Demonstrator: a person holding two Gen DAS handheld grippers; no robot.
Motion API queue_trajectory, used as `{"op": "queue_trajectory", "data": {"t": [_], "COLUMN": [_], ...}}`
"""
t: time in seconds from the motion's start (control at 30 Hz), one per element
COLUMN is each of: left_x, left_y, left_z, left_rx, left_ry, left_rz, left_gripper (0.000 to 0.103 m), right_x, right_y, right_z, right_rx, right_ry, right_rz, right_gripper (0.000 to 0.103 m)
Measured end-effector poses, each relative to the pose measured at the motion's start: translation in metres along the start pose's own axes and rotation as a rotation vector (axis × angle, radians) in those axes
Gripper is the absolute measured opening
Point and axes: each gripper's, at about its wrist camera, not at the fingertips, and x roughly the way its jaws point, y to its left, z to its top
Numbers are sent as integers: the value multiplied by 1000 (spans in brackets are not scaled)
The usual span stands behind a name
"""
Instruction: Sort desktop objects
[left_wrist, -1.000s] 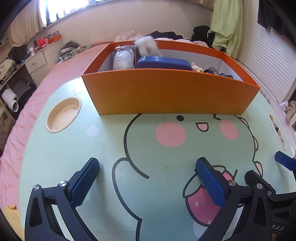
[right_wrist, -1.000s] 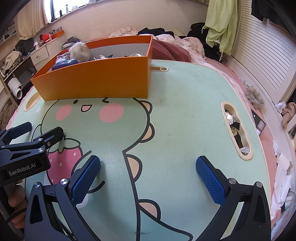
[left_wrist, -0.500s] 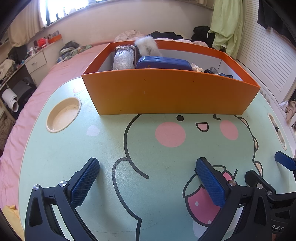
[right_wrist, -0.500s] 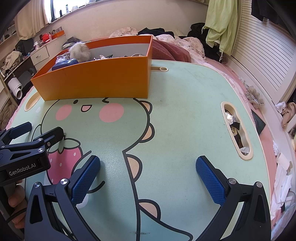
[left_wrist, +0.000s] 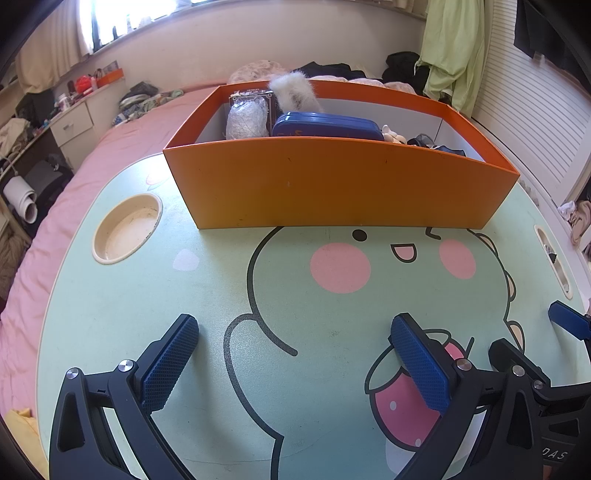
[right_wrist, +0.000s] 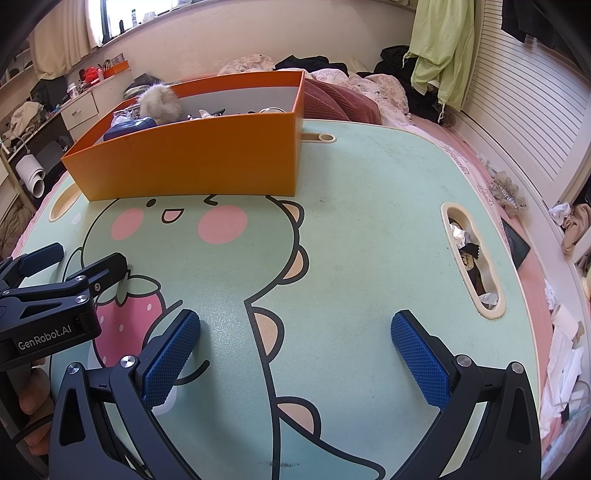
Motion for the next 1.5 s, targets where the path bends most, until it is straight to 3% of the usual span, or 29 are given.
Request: {"op": "queue_trajectory", "data": {"t": [0.73, 0.77, 0.87, 0.93, 1.0, 1.13, 1.27, 1.43, 1.5], "left_x": [0, -1, -20, -38, -56, -76, -73, -40, -20], "left_y": [0, 0, -3, -8, -9, 4, 16, 23, 20], "left_z": [12, 12, 8, 12, 21, 59, 102, 143, 159], "left_rx": [18, 22, 27, 58, 77, 19, -19, -56, -70], "left_ry": [26, 27, -47, -120, -172, -197, -193, -100, -58], "left_rz": [-13, -23, -45, -16, -38, -163, -174, -196, -201], "left_gripper": [103, 102, 83, 82, 82, 82, 81, 61, 49], "right_x": [0, 0, 0, 1, -1, -1, 0, -1, -1], "right_y": [0, 0, 0, 0, 0, 0, 0, 0, 0], "right_z": [2, 2, 2, 2, 3, 4, 3, 3, 4], "right_rx": [0, 1, 1, 1, 1, 1, 1, 1, 1], "right_ry": [-1, 0, -1, -1, -2, -2, -3, -3, -3], "right_rz": [2, 2, 2, 2, 2, 2, 2, 2, 2], "right_gripper": [103, 103, 103, 103, 103, 103, 103, 103, 103]}}
